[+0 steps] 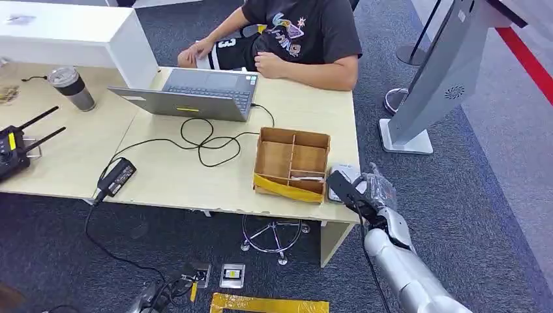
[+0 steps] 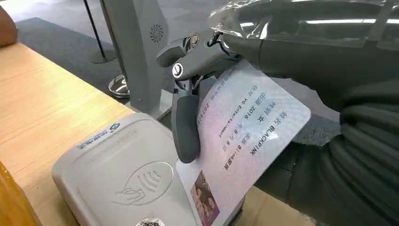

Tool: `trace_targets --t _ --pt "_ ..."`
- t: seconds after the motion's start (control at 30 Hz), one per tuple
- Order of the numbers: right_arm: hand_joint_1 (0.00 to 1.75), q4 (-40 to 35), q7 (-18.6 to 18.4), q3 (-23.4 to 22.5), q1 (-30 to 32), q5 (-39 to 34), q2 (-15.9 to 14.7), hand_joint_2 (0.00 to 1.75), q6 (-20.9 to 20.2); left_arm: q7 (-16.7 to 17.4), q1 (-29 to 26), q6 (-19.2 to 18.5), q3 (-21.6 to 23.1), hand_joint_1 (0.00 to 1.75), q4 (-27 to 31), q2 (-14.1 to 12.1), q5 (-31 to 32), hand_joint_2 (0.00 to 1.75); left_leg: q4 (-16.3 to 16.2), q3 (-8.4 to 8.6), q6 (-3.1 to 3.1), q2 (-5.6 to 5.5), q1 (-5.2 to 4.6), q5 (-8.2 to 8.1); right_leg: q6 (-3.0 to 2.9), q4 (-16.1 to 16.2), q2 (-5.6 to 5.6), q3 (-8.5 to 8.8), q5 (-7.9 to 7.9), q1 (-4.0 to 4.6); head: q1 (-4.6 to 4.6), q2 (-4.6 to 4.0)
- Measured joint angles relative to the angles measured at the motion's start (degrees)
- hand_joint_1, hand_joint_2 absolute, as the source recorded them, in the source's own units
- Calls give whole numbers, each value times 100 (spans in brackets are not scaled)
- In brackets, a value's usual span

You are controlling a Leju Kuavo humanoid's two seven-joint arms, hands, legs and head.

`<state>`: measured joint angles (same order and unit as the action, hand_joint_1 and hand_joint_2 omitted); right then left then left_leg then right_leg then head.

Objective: Pass the card to the sensor for recognition and then transmit it.

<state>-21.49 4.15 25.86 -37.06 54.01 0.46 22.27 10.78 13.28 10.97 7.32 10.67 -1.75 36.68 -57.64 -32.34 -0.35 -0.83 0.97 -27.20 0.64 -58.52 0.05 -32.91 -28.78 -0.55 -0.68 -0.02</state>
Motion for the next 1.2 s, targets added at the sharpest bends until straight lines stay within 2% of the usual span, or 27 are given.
trace_targets --t 0.27,0.63,0.83,1.2 --pt "175 2 131 -2 -68 -50 -2 175 107 2 2 -7 -2 0 0 0 37 175 0 -3 0 0 0 0 0 0 -1 -1 0 0 0 2" --pt "175 -314 780 -299 -749 -625 -9 175 546 2 3 -17 -2 0 0 0 120 175 -1 -6 0 0 0 0 0 -2 1 -4 1 0 0 2" --pt "175 -1019 925 -503 -1276 -909 -46 175 586 2 2 -15 -2 0 0 0 140 175 -2 -5 0 0 -1 1 0 -2 -1 -3 1 -1 0 0" --pt "175 -2559 828 -712 -1878 -949 -79 175 525 2 0 -17 -11 0 0 2 140 175 -1 -5 0 0 0 1 0 -2 0 -3 1 0 0 0"
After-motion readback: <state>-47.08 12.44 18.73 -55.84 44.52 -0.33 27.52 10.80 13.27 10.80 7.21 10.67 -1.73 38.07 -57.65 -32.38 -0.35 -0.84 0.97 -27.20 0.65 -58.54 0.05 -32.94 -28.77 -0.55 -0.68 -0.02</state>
